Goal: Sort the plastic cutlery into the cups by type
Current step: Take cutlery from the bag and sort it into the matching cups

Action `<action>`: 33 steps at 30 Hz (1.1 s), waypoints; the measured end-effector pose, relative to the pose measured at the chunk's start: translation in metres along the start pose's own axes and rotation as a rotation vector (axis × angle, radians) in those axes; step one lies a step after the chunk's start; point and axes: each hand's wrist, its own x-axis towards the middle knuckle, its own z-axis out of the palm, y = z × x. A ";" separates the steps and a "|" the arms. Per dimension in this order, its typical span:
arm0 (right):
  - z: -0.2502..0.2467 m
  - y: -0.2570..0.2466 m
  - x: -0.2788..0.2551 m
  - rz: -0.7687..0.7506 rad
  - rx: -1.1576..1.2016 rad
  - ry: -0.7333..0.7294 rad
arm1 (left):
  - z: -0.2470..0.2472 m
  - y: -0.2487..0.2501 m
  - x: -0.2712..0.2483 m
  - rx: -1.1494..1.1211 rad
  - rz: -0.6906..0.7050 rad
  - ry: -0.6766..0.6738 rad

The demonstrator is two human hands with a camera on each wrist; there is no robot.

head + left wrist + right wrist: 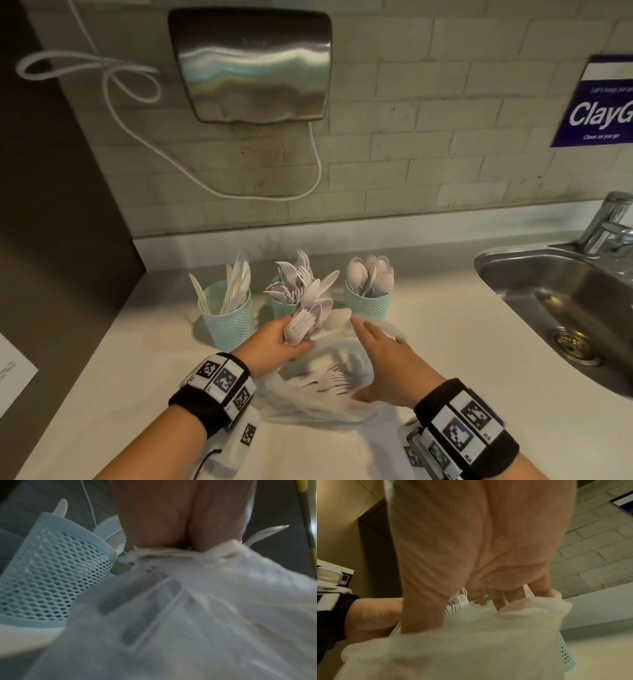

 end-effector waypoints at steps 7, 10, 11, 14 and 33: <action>-0.004 -0.009 0.011 0.010 -0.119 -0.051 | -0.003 0.039 -0.006 -0.167 0.067 0.136; -0.014 -0.017 0.014 -0.072 -0.064 0.131 | -0.010 0.058 -0.007 -0.290 0.109 0.120; -0.020 -0.022 0.015 -0.104 0.050 0.229 | -0.011 0.062 -0.007 -0.341 0.109 0.108; -0.040 -0.043 0.016 -0.219 0.537 0.411 | -0.009 0.068 -0.007 -0.414 0.099 0.076; -0.038 -0.079 0.035 -0.196 1.254 0.200 | -0.008 0.062 -0.027 -0.565 0.001 0.049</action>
